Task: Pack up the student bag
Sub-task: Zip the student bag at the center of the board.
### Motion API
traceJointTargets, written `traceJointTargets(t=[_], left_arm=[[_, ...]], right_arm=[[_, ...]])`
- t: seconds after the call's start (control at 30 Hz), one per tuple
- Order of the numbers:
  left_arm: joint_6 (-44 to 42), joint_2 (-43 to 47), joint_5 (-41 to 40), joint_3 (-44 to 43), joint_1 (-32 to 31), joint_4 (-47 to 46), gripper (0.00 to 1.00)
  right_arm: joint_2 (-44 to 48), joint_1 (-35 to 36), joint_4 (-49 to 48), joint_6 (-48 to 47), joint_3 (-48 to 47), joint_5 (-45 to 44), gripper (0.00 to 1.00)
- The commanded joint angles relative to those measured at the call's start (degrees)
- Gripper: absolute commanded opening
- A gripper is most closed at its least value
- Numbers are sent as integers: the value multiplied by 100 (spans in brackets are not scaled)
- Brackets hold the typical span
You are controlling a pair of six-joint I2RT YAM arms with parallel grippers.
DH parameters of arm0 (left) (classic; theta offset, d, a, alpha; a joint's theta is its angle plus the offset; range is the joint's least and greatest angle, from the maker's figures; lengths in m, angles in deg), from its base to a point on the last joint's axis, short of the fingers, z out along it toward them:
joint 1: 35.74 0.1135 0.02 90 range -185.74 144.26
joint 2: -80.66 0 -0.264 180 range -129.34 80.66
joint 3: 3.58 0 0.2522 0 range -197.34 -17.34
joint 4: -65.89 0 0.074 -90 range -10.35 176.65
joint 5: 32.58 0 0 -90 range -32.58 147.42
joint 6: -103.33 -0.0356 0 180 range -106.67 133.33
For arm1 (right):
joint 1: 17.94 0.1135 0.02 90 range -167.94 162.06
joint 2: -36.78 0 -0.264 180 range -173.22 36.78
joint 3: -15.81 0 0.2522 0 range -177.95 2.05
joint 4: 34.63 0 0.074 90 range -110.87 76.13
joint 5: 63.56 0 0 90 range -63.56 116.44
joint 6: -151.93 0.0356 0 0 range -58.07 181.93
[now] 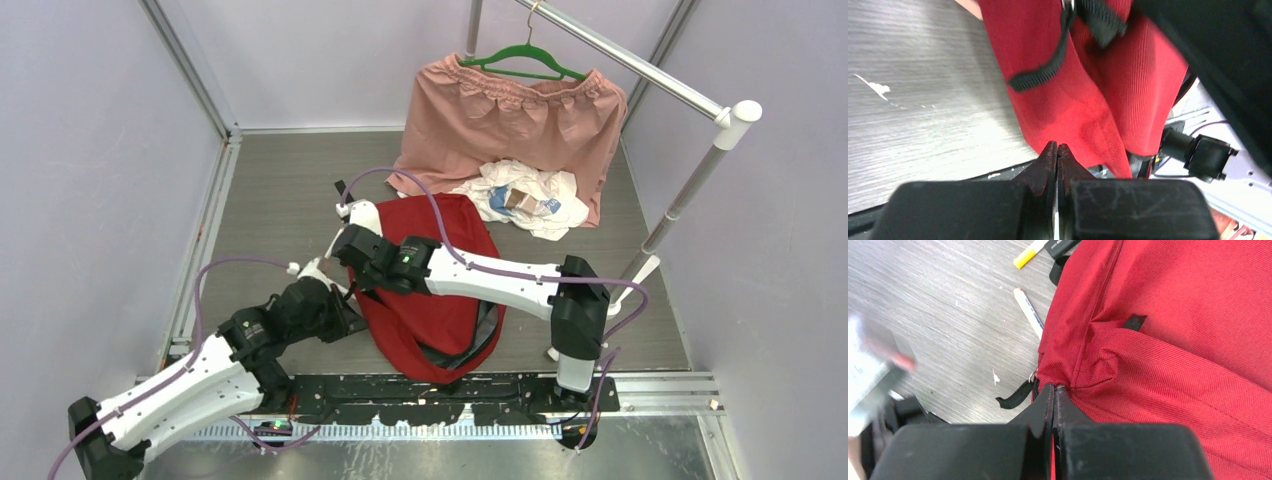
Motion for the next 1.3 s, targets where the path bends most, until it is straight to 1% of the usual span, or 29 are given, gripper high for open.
traceJointTargets(t=[0.0, 0.17, 0.3, 0.4, 0.47, 0.5, 0.53, 0.57, 0.7, 0.73, 0.83, 0.9, 0.97, 1.03, 1.13, 1.17, 1.27], left_arm=[[496, -74, -623, -9, -830, -435, 0], [911, -344, -1293, -62, -1812, -571, 0], [1215, -679, -1854, -112, -2629, -739, 0], [1307, -848, -2132, -185, -2972, -766, 0], [1311, -779, -2240, -239, -3025, -709, 0], [1283, -686, -2319, -286, -3024, -602, 0], [1243, -554, -2443, -375, -3023, -421, 0], [1213, -385, -2624, -482, -3028, -133, 0], [1222, 450, -3460, -920, -3016, 1172, 1], [1267, 665, -3668, -1017, -3019, 1513, 7], [1370, 1296, -4212, -1312, -3017, 2325, 33], [1368, 1603, -4494, -1453, -3015, 2653, 42], [1350, 1732, -4580, -1517, -3015, 2822, 47], [1339, 1569, -4589, -1543, -3022, 2918, 60], [1315, 1014, -4694, -1716, -3022, 3175, 79], [1261, 817, -4793, -1796, -3015, 3248, 83], [954, 207, -5150, -2088, -3010, 3416, 86]], right_arm=[[-124, -168, -435, -148, -441, -251, 1], [-242, -401, -444, -123, -535, -80, 1], [-168, -522, -497, -114, -429, -41, 1], [-1, -556, -537, -112, -260, 24, 1], [168, -553, -550, -122, -139, 183, 2], [290, -554, -550, -122, -79, 287, 8], [447, -554, -538, -103, -4, 373, 18], [620, -555, -540, -84, 90, 475, 24], [1425, -554, -624, 15, 602, 700, 47], [1616, -554, -621, 53, 735, 745, 51], [2202, -545, -645, 220, 1248, 826, 57], [2549, -539, -642, 388, 1635, 862, 58], [2915, -462, -699, 556, 2066, 931, 57], [3093, -322, -743, 678, 2475, 1025, 55], [3111, -128, -602, 805, 2740, 1067, 55], [3097, -102, -501, 851, 2795, 1009, 55], [3194, -103, -330, 938, 2974, 806, 55]])
